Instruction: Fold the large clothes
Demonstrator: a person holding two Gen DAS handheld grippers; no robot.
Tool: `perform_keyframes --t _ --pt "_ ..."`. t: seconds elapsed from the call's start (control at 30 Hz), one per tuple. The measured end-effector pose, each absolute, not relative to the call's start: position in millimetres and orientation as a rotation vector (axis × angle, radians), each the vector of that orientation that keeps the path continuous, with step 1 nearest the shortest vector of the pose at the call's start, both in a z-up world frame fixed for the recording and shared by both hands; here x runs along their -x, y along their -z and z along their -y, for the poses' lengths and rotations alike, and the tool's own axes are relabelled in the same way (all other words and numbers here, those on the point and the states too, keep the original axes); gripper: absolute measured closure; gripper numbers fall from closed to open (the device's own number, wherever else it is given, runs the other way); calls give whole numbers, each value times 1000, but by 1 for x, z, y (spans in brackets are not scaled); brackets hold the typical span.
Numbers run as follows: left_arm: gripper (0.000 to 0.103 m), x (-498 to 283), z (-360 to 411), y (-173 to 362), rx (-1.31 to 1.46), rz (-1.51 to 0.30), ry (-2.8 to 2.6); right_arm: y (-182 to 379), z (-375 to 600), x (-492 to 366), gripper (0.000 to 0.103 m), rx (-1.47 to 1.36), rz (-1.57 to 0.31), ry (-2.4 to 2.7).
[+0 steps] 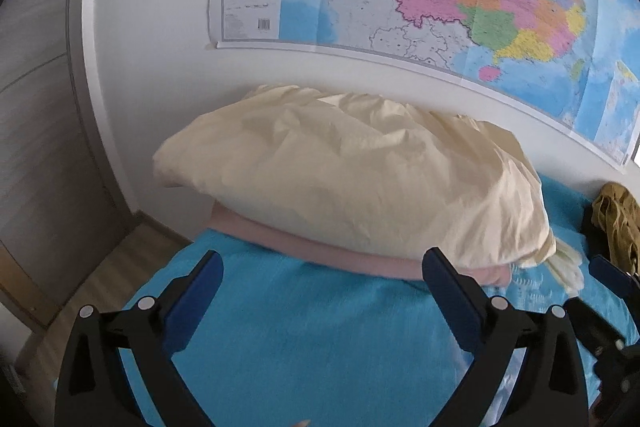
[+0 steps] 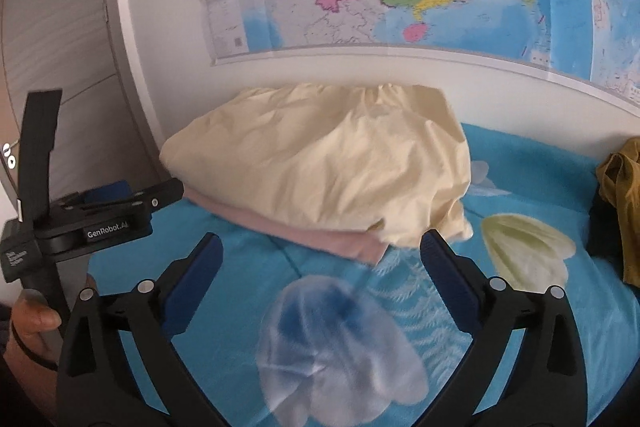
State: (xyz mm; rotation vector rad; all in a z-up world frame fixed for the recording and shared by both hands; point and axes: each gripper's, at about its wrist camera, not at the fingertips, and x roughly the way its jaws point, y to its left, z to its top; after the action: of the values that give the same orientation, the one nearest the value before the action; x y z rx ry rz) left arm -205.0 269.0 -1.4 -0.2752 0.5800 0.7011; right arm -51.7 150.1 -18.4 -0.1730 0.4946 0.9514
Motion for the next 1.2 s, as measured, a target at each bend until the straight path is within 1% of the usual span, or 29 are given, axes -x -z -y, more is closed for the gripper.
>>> perform_keyframes --t 0.47,1.2 --pt "6 226 -226 -11 249 -551 -689 19 -126 72 5 157 -492 -941" --pt "6 244 -209 -18 235 -522 -719 17 -114 88 5 159 -484 -935"
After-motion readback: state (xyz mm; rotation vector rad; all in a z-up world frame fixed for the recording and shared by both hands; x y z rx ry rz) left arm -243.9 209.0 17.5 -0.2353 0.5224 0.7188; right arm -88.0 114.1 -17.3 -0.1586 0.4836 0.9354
